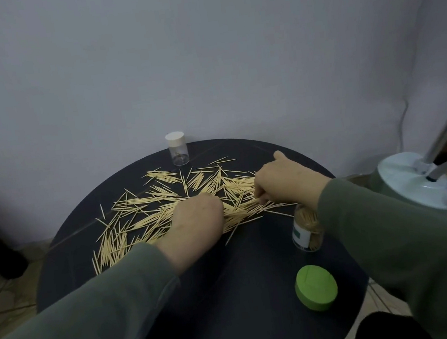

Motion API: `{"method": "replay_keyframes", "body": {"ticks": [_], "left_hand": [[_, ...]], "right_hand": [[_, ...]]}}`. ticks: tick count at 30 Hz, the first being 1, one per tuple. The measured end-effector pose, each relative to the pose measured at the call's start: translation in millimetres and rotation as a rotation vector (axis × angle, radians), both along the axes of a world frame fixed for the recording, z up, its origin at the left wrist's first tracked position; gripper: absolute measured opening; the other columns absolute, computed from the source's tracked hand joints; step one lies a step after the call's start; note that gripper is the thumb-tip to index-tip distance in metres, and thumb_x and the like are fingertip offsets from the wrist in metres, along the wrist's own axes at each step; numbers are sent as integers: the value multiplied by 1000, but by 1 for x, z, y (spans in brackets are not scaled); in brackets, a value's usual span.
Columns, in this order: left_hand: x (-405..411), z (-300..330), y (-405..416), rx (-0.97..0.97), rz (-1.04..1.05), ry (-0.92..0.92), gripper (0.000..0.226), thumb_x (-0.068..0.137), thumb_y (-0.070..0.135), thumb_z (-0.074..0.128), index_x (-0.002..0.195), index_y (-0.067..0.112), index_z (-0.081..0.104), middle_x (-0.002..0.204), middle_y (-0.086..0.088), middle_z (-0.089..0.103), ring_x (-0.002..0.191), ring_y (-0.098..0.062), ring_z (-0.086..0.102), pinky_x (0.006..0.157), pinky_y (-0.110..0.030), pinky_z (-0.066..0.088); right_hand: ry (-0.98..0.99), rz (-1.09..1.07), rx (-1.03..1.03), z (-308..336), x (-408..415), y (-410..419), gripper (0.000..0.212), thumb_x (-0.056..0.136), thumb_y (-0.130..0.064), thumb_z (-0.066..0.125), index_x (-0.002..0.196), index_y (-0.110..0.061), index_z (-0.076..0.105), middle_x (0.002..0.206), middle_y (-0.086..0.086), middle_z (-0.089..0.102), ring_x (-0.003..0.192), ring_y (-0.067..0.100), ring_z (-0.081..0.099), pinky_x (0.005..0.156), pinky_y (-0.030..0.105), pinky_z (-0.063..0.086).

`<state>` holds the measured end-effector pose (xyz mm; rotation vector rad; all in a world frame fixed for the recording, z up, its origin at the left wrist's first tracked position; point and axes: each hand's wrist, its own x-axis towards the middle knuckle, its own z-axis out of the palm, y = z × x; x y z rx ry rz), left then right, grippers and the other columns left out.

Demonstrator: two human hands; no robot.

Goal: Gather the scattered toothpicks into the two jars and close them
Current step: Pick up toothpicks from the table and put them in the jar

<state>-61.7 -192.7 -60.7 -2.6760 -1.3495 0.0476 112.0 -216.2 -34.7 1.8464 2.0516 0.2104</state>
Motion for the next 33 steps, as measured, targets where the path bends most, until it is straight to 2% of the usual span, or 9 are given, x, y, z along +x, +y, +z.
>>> {"method": "replay_keyframes", "body": {"ticks": [11,17,23,29,31,33], "left_hand": [[3,-3,3,-55,-8,-57,30,97,37,52,113,19,68,109,-1,58,99,-22,61,74,-34,48],[6,0,2,-52,-13,-62,26,96,36,55,111,20,69,110,-1,60,99,-22,62,76,-34,49],[9,4,1,-88,4,-138,26,95,38,56,109,23,71,107,1,64,99,-20,62,75,-31,47],[7,3,0,-219,69,-352,24,93,44,57,104,30,73,82,9,65,76,-12,60,69,-30,52],[9,3,1,-332,81,-513,22,91,43,61,100,28,75,86,8,69,78,-12,62,72,-31,53],[12,5,-2,-460,57,-708,21,90,40,64,97,24,76,90,12,68,78,-4,58,67,-23,47]], "right_hand": [[134,-16,82,-2,11,-12,28,96,-43,52,111,-27,70,99,-9,69,96,12,59,100,42,27],[236,-39,90,0,13,-14,25,94,-41,57,110,-27,68,103,-10,68,96,11,57,101,41,26],[362,-64,165,1,20,-22,24,93,-45,57,103,-29,71,98,-12,69,90,10,58,100,40,30],[708,-135,307,8,35,-43,26,90,-45,60,106,-28,72,96,-17,66,92,6,58,96,38,44],[846,-168,343,12,40,-54,23,88,-43,63,104,-28,73,86,-23,63,86,1,58,86,29,47],[971,-201,372,14,43,-64,20,88,-39,66,101,-26,74,77,-22,63,75,-4,58,70,18,45]]}}
